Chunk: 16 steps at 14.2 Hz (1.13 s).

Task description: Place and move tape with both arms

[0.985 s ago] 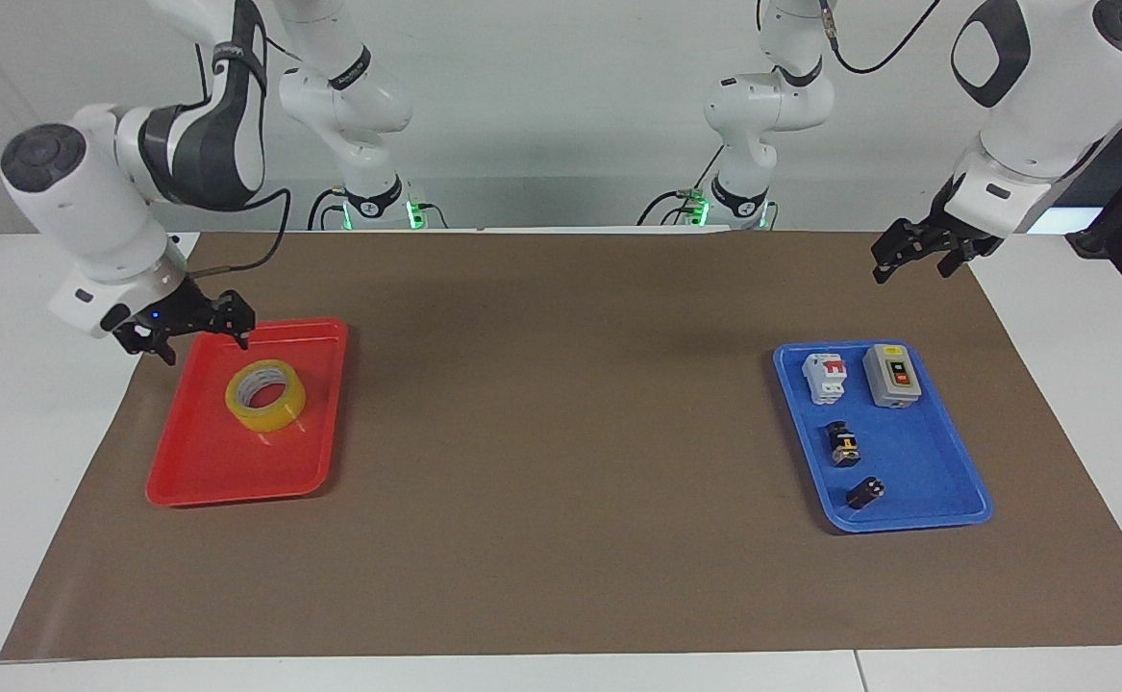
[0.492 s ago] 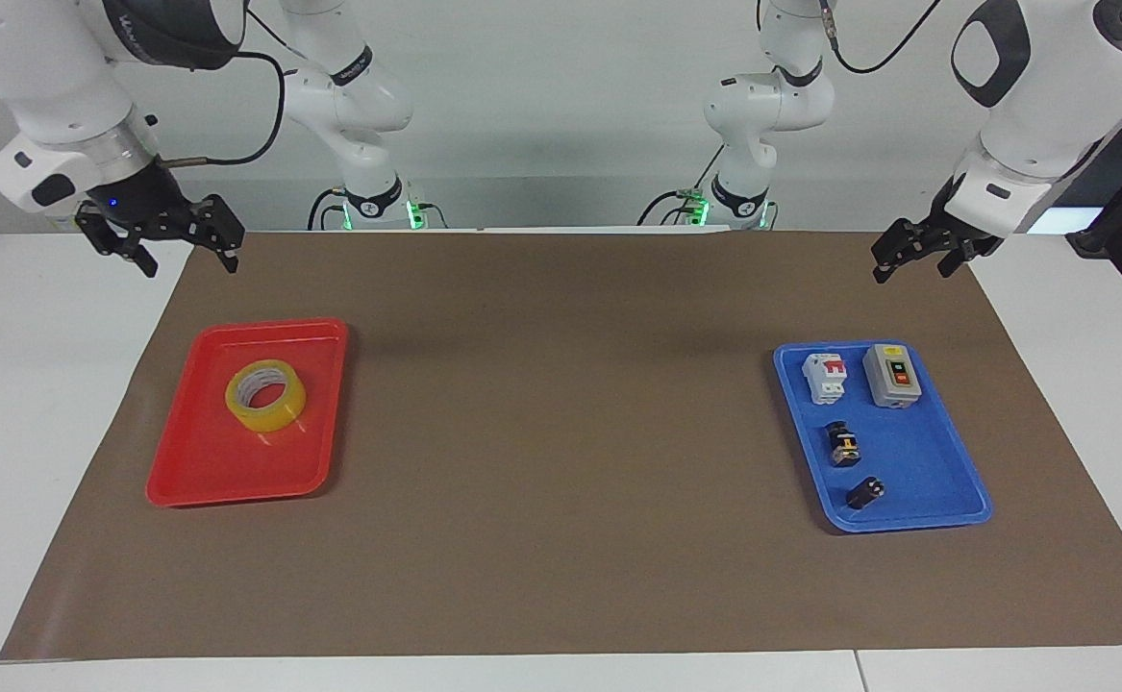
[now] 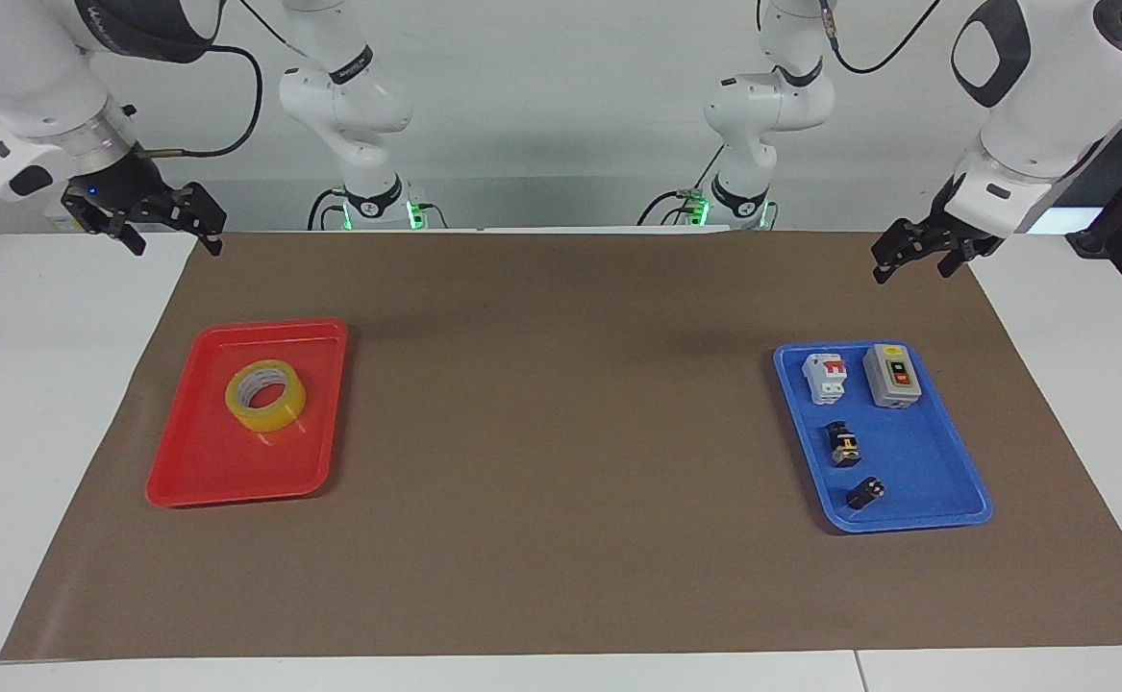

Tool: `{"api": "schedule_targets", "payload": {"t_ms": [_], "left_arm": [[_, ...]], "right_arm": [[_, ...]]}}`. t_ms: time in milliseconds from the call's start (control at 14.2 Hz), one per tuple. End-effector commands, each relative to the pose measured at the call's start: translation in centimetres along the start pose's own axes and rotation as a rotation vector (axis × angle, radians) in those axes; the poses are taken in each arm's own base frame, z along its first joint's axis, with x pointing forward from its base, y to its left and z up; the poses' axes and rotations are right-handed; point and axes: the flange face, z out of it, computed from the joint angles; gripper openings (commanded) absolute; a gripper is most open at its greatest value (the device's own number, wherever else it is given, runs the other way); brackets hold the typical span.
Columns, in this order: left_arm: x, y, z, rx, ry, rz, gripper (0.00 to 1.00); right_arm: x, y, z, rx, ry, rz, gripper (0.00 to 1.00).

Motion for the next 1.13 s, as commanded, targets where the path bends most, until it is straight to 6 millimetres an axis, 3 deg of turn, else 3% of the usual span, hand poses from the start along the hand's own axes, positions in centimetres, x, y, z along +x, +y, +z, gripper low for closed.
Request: {"api": "schedule_targets", "payload": {"t_ms": [0, 704, 915, 1055], "left_arm": [[-0.7, -0.2, -0.2, -0.021, 0.014, -0.009, 1.00], [-0.6, -0.2, -0.1, -0.021, 0.012, -0.009, 1.00], [-0.6, -0.2, -0.1, -0.021, 0.012, -0.009, 1.00], [-0.6, -0.2, -0.1, -0.021, 0.014, -0.009, 1.00]], "right_arm": [[0.1, -0.3, -0.1, -0.028, 0.024, -0.014, 1.00], [-0.7, -0.4, 0.1, -0.049, -0.017, -0.019, 1.00], [-0.4, -3.1, 0.1, -0.056, -0.013, -0.060, 1.00], [-0.4, -2.8, 0.1, -0.053, -0.012, -0.059, 1.00]]}}
